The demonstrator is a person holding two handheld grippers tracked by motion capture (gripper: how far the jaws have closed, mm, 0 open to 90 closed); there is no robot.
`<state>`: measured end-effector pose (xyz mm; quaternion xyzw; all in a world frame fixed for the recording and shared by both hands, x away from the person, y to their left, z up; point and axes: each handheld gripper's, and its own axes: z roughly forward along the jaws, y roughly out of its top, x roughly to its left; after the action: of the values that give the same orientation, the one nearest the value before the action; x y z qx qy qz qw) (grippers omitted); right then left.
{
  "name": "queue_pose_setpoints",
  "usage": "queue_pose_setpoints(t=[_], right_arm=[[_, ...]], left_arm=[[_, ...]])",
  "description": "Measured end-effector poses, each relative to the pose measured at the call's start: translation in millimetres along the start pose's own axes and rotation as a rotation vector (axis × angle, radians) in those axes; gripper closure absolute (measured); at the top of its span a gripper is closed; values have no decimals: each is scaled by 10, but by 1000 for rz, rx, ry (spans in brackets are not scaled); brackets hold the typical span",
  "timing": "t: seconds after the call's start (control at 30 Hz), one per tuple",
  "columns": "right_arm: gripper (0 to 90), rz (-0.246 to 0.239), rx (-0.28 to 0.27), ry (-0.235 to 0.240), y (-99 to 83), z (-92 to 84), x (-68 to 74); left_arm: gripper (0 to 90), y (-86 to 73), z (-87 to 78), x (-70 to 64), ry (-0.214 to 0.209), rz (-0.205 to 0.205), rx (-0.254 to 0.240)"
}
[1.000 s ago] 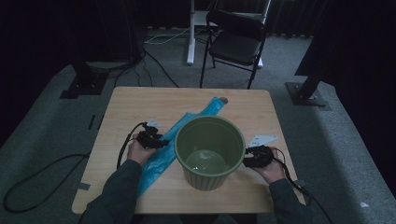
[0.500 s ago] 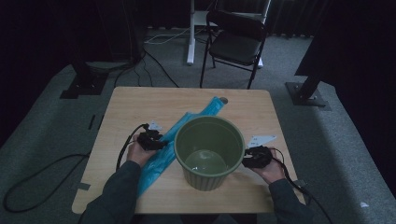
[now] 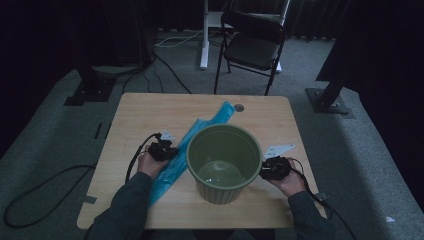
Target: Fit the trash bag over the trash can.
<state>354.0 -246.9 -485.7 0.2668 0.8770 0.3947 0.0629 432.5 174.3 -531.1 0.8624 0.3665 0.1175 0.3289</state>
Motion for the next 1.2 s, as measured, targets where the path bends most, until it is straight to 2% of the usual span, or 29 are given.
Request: queue_pose_setpoints(t=[0.1,0.23,0.47,0.67,0.93,1.2], right_arm=[[749,-12,-4,-2,5,-11,4],[760,-16,-16,-18,-8,-36,-2],[761,-13,-36,-26,-26,-126,-21],[749,-23,-38,-21,-44,-217,-3],[726,-49,-14,2,-12,-179,85],[723,-67,-5,22,-27,-198,171]], left_arm=[[893,-9,-11,29,-26,-3,2],[894,-3,-32,22,-43,22,12],[894,38,-158,14,-84,42,-18],[895,104,-351,50,-120,32,-81],[895,253,-587,19,-140,73,-137],[894,434,-831,22,-182,97,-200]])
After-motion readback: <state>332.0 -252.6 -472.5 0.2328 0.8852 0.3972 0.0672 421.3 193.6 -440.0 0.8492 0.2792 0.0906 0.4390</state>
